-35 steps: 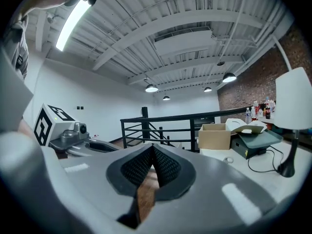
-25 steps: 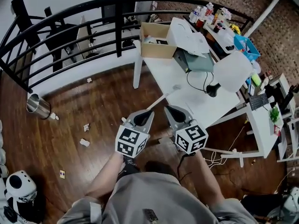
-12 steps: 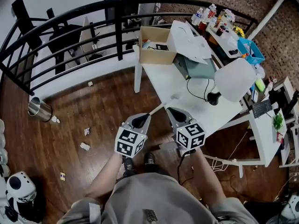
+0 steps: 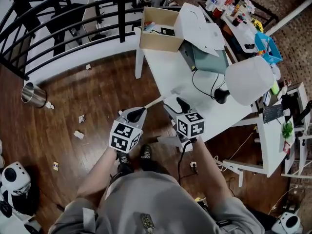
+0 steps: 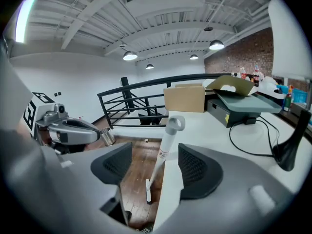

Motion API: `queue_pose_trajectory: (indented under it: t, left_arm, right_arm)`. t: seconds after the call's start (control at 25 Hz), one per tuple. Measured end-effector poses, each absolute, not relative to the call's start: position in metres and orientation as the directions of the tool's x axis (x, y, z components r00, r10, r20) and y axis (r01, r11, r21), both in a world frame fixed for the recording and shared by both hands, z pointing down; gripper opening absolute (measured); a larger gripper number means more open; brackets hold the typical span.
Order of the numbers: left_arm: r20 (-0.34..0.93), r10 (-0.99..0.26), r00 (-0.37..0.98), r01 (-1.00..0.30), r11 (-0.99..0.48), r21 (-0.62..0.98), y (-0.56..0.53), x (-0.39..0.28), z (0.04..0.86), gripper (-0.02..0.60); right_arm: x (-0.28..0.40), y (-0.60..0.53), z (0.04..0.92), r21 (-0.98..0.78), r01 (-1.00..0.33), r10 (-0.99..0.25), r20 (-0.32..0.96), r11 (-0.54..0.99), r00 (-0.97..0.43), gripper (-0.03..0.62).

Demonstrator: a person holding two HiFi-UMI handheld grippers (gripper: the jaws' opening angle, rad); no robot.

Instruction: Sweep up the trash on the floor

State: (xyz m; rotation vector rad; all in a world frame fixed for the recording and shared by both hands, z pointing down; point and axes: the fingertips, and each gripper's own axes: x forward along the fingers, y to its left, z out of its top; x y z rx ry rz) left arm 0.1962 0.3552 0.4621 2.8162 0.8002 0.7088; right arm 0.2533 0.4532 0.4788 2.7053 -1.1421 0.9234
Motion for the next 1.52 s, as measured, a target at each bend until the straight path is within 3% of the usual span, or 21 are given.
queue_pose_trajectory:
  t: [0.36, 0.6, 0.84, 0.92, 1.52]
  left_arm:
    - [0.472, 0.477, 0.741, 0.404, -0.879, 0.254, 0.368, 0.198, 0.491, 0.008]
    - [0.501, 0.448, 0.74, 0.352, -0.894, 0.279, 0.362, 0.2, 0.512, 0.008]
    - [0.524, 0.438, 0.73, 0.325, -0.898, 0.298, 0.361, 0.195, 0.529, 0.008]
    - [0.528, 0.431, 0.731, 0.313, -0.9, 0.302, 0.358, 0.193, 0.531, 0.008]
    - [0.605, 0.402, 0.687, 0.239, -0.912, 0.335, 0.338, 0.162, 0.586, 0.008]
  right_arm:
    - [0.294, 0.449, 0.515, -0.206, -0.716, -0.675, 0.575, -0.667, 0.463, 0.277]
    - [0.298, 0.429, 0.524, -0.204, -0.774, -0.702, 0.599, -0.6, 0.386, 0.168]
    - [0.304, 0.415, 0.532, -0.202, -0.802, -0.71, 0.614, -0.562, 0.343, 0.152]
    - [0.307, 0.413, 0.534, -0.182, -0.808, -0.703, 0.62, -0.56, 0.348, 0.098]
    - [0.242, 0.37, 0.506, -0.195, -0.877, -0.778, 0.572, -0.439, 0.262, 0.086]
